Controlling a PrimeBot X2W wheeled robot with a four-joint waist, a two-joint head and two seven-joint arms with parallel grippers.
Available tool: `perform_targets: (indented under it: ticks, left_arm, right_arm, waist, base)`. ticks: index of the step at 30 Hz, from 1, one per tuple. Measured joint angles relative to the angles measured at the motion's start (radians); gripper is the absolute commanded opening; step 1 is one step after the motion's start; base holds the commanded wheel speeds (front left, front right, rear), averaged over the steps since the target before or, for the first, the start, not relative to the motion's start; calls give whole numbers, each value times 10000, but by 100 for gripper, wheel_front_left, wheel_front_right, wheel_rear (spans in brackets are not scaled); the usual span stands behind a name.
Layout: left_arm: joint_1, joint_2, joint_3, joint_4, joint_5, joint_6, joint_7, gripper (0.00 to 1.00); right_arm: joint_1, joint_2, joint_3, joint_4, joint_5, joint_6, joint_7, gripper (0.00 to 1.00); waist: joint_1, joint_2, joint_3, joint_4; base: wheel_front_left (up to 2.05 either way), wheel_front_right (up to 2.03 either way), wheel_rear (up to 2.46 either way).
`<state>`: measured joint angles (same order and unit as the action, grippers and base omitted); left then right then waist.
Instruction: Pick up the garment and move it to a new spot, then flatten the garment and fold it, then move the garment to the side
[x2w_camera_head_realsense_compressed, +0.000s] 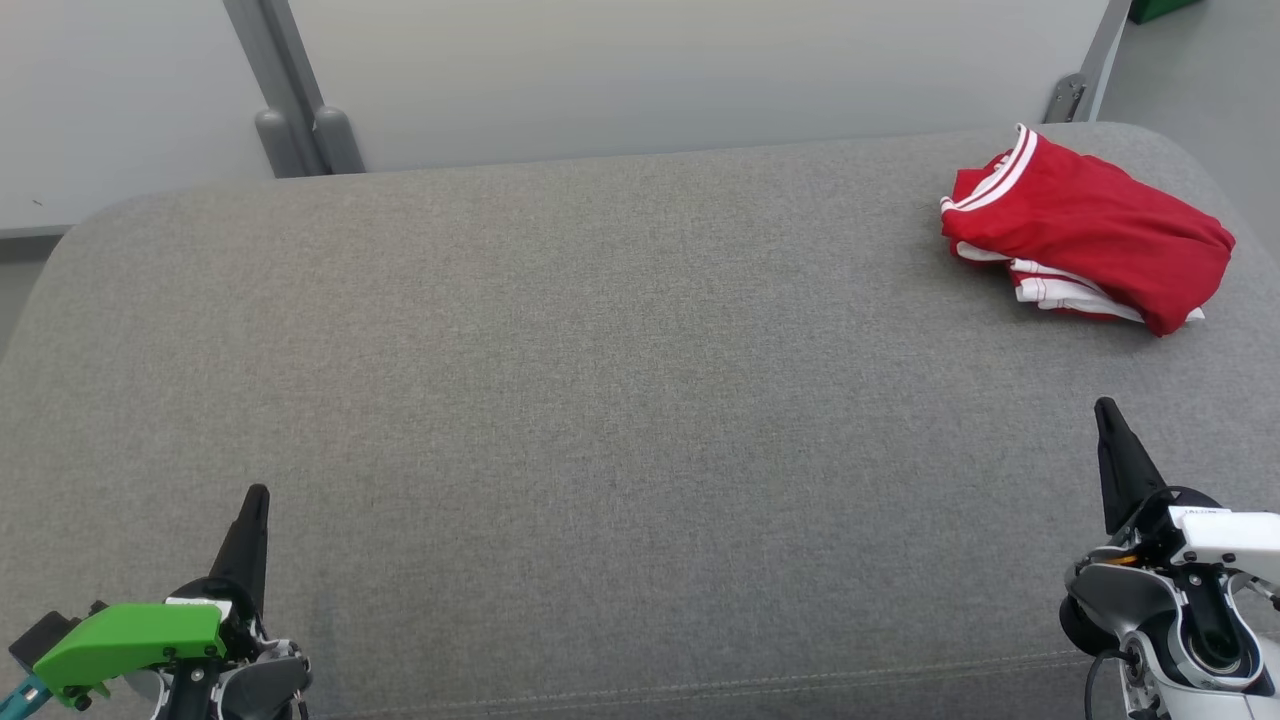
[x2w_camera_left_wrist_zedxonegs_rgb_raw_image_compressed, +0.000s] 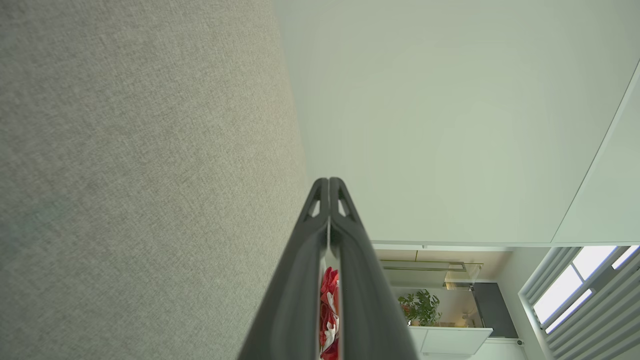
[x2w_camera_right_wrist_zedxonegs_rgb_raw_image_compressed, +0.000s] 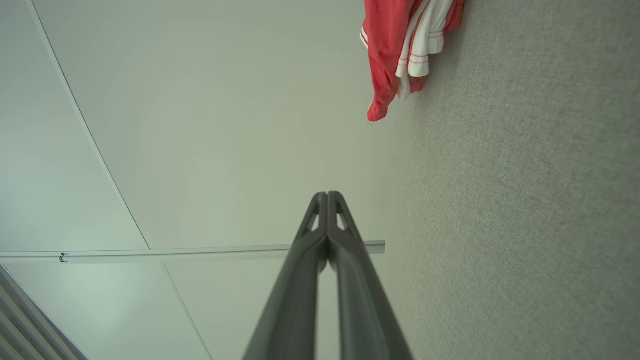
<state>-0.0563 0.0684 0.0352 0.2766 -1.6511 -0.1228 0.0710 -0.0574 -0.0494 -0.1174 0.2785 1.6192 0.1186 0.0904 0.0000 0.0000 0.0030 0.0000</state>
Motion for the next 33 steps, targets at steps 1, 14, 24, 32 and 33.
perform_targets:
  ticks: [1,14,24,32,33]
  left_arm:
    - [0,0,0,0,0,0,0,0]
    - [0,-4,6,-4,0,0,0,0]
    - [0,-10,13,-6,0,0,73,0]
    - [0,-12,15,-8,0,0,73,0]
    - [0,-12,17,-8,0,0,73,0]
  right_arm:
    - [0,0,0,0,0,0,0,0]
    - [0,2,-4,0,0,0,0,0]
    - [0,4,-8,-2,-2,0,0,0]
    - [0,4,-12,-2,-2,0,2,0]
    - [0,4,-12,-2,-2,0,2,0]
  waist:
    - [0,0,0,0]
    - [0,0,0,0]
    - [0,0,0,0]
    - [0,0,0,0]
    - [0,0,0,0]
  base:
    - [0,0,0]
    - [0,0,0]
    - [0,0,0]
    - [0,0,0]
    - [0,0,0]
